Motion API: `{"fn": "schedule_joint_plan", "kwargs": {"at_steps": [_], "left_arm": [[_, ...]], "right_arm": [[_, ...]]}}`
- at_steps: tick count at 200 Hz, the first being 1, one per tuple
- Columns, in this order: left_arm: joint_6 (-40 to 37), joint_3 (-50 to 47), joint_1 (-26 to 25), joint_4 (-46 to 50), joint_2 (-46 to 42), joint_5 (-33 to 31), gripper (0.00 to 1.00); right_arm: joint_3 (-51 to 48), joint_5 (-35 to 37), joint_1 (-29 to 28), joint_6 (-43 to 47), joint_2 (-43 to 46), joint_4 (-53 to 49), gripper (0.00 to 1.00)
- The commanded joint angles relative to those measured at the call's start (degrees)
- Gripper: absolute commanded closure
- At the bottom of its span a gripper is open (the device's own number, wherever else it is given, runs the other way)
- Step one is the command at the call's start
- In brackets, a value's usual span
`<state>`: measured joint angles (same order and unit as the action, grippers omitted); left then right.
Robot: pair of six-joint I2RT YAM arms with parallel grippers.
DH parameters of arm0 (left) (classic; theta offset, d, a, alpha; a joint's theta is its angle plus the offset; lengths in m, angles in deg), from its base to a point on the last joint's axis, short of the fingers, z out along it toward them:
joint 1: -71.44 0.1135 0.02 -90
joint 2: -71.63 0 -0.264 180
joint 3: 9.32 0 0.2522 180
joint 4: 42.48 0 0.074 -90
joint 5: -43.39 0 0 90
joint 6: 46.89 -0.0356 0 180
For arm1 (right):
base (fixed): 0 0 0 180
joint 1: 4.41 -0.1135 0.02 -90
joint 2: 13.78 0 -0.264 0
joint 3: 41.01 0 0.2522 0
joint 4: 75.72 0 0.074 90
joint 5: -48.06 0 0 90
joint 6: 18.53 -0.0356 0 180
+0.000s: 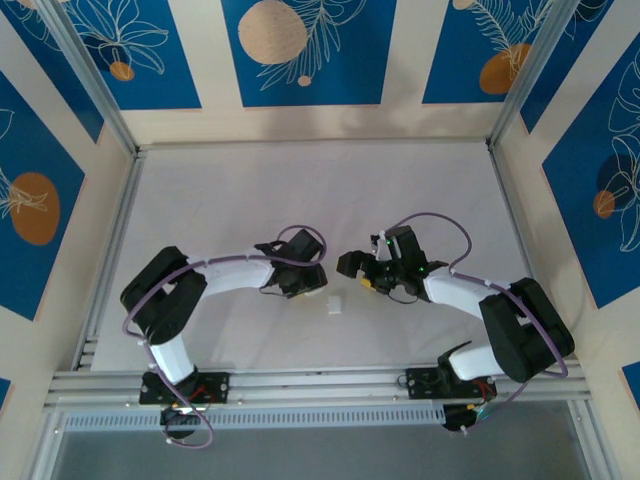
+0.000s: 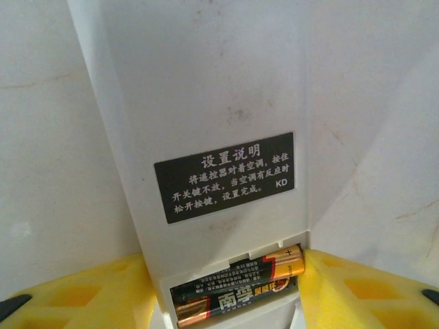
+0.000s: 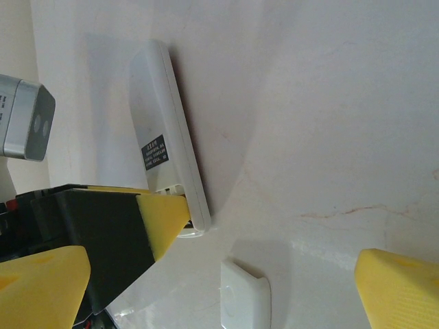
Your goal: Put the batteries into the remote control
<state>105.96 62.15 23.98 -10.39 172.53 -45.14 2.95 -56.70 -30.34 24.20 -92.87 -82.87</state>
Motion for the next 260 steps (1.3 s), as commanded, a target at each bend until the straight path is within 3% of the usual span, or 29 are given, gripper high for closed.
{"fn": "schedule_joint_plan", "kwargs": {"at_steps": [1,33,149,260], "left_arm": [[-1.4,1.0,0.4,7.5,4.7,-1.6,0.43],[-2.9,2.9,0.4,10.8,5.6,-2.4,0.41],[-4.1,4.2,0.4,9.4,0.5,-1.7,0.31],[2.9,0.8,1.0,1.2,-2.0,0.4,0.33]], "right_arm": [[-0.4,0.4,-0.4,-0.5,-0.8,0.3,0.01],[-0.6,0.4,-0.4,-0.6,-0.9,0.5,0.01],[-0.8,0.2,-0.4,-1.0,-1.4,1.3,0.01],[-0.6,0.0,-1.4,-0.8,-3.4,2.8,0.01]]}}
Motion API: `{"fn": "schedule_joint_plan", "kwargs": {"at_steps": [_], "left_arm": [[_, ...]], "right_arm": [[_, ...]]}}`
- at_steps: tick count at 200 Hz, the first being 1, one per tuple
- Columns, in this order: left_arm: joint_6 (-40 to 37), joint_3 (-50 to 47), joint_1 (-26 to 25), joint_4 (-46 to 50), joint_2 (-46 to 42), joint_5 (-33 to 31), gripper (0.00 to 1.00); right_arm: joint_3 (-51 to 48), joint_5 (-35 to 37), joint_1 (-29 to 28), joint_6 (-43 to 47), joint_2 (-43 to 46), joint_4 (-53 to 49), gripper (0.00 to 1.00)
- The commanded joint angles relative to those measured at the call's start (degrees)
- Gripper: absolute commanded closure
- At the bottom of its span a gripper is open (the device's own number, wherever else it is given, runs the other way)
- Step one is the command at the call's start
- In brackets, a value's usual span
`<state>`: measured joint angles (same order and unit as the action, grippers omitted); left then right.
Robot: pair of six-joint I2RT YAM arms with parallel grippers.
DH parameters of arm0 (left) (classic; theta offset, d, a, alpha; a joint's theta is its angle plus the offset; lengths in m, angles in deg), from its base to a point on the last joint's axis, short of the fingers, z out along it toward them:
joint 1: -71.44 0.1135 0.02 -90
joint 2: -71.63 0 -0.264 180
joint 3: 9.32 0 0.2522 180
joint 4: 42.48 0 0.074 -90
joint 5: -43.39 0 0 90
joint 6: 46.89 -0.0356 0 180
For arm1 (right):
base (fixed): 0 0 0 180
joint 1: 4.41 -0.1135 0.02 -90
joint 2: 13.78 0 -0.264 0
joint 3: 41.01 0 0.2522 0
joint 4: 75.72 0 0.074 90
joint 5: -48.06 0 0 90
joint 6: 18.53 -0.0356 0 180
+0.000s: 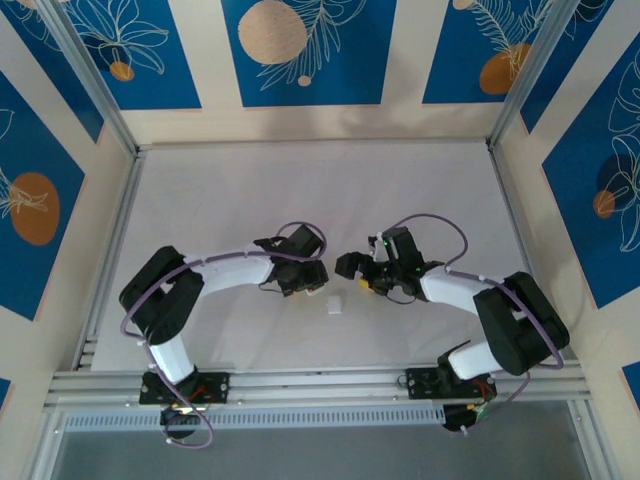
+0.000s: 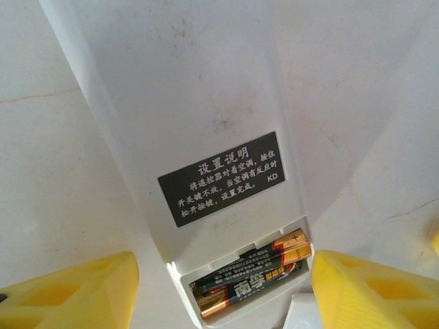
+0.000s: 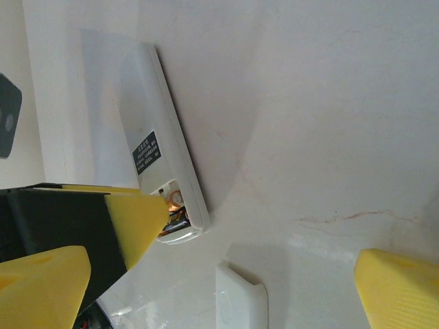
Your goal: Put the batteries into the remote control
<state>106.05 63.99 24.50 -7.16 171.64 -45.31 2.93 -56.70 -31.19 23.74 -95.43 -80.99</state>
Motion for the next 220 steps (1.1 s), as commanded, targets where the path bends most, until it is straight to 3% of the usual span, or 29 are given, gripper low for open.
{"fn": "schedule_joint_plan", "kwargs": {"at_steps": [1,115,220], "left_arm": [[2.9,-1.1,0.5,-2.1,-1.1,0.5,0.33],[3.0,-0.7,0.5,-1.5,1.2,0.9,0.4],[0.6,0.9,0.6,3.7,3.3,0.4,0.41]], "right_arm": [[-0.6,-0.1,-0.6,-0.3,-0.9,0.9,0.01],[-0.8,0.2,-0.7,-0.3,-1.0,0.9,0.01],[-1.2,0.4,-0.6,-0.5,-1.0,1.2,0.01]]}}
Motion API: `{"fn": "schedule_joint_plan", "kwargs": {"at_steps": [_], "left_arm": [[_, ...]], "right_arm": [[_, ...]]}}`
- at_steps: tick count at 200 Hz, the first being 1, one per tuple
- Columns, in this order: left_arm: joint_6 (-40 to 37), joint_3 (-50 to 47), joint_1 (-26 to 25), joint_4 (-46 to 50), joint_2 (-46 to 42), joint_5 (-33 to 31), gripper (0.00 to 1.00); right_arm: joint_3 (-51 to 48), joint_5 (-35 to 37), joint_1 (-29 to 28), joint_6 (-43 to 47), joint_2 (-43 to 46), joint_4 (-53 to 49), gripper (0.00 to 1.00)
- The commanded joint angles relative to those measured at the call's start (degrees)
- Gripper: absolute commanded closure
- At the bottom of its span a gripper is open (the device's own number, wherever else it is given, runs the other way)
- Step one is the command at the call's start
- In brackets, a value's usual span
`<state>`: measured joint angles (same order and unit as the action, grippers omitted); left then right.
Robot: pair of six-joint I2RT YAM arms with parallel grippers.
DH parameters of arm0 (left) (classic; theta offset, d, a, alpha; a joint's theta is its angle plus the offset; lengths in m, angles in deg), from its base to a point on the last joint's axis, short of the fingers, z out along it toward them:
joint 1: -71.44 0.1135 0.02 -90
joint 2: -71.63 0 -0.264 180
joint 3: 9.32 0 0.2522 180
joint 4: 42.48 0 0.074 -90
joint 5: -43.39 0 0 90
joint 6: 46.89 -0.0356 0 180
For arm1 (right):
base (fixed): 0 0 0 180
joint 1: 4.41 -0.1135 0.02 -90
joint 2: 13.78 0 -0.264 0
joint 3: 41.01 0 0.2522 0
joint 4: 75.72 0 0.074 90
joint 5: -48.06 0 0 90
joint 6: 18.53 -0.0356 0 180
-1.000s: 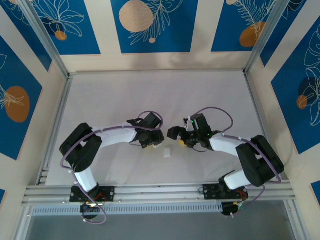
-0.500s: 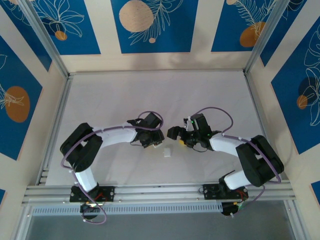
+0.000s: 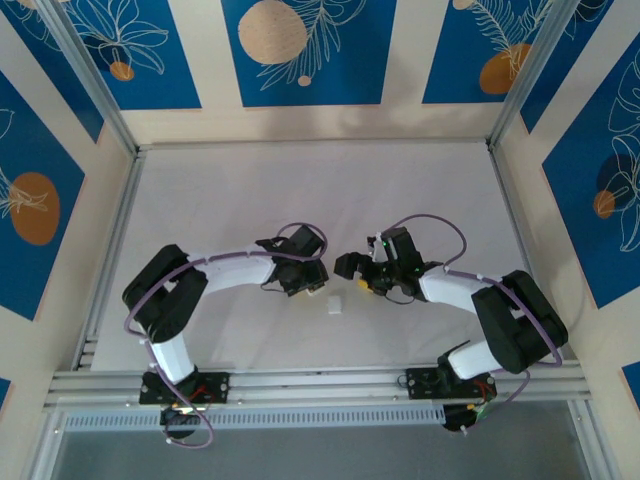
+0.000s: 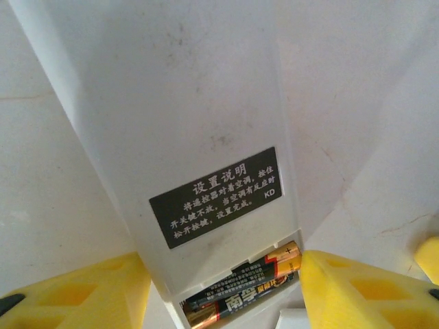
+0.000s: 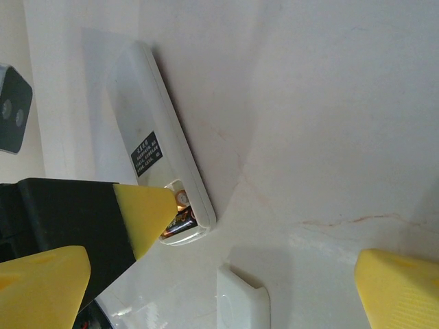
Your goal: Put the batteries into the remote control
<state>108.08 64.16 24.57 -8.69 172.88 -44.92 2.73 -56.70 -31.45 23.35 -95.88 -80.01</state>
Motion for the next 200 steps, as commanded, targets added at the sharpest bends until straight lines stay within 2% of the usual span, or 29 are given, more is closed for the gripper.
{"fn": "schedule_joint_plan", "kwargs": {"at_steps": [1,92,200], "left_arm": [[-1.5,0.8,0.5,5.3,2.0,0.1,0.41],[-4.4,0.2,0.5,10.4,1.5,-1.7,0.43],[-0.5,0.4,0.8,3.2,-0.4,1.3,0.37]], "right_arm": [[-1.0,0.3,-0.4,-0.1,-0.5,0.2,0.01],[-1.1,0.2,-0.5,-0.5,-0.8,0.9,0.01],[-1.1,0.2,-0.8,-0.8,-1.6,1.6,0.01]]}}
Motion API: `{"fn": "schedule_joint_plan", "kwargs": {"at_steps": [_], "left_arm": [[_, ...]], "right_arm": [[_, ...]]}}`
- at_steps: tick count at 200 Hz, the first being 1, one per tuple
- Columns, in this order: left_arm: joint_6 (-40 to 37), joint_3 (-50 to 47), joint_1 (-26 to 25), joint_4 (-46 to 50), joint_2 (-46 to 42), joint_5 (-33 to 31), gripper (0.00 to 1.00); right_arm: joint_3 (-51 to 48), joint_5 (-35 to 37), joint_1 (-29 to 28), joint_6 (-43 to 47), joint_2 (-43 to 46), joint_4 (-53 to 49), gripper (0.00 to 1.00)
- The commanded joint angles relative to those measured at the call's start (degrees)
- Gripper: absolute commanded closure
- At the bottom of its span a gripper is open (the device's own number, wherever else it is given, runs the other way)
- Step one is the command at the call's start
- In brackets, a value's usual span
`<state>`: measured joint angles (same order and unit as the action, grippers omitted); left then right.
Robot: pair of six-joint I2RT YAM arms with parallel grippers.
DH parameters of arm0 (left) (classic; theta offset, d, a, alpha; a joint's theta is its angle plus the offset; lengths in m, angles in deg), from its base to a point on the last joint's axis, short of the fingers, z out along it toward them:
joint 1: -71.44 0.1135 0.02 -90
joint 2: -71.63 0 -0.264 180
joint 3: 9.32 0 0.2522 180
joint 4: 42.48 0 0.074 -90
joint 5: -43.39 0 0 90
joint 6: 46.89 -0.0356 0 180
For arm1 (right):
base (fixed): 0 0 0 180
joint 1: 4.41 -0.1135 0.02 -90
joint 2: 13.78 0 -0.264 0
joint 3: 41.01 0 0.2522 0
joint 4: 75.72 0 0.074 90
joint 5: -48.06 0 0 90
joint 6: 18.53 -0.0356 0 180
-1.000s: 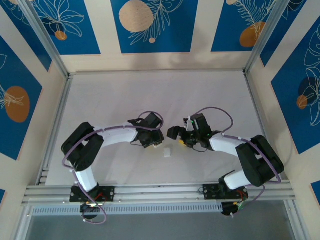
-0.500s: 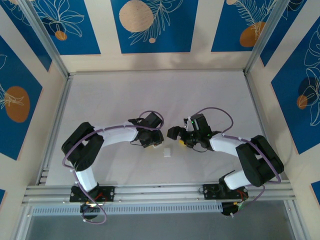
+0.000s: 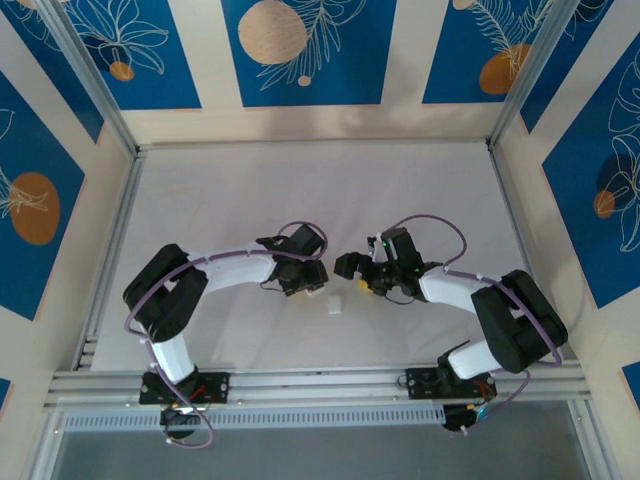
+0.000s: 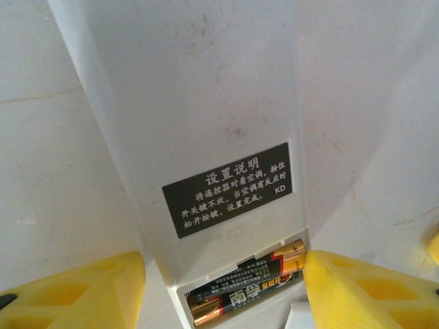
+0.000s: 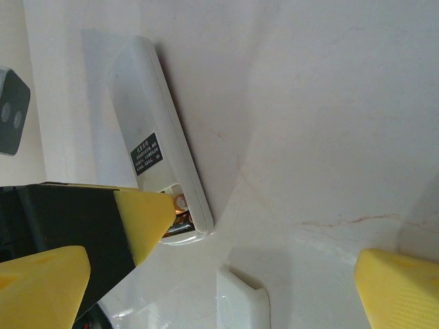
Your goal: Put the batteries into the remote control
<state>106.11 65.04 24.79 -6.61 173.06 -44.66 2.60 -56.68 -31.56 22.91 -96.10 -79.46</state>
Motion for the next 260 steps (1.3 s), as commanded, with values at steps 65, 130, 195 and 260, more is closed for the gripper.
{"fn": "schedule_joint_plan", "kwargs": {"at_steps": [65,130,195,260], "left_arm": [[2.2,-0.8,1.1,-1.0,-1.0,2.2,0.34],[2.5,-0.1,1.1,-0.6,-2.5,1.9,0.35],[2.9,-1.2,1.1,-1.2,-2.4,1.6,0.35],[3.0,-0.5,1.1,-1.3,-0.5,2.2,0.36]], "right_arm": [[-0.8,0.1,-0.8,-0.4,-1.9,1.3,0.01],[-0.6,-3.5,-1.7,-0.8,-4.6,5.2,0.33],[1.7,-5.5,-2.5,-3.8,-12.6,10.6,0.95],[4.2,-8.5,-1.6,-5.4,-18.6,14.9,1.0]]}}
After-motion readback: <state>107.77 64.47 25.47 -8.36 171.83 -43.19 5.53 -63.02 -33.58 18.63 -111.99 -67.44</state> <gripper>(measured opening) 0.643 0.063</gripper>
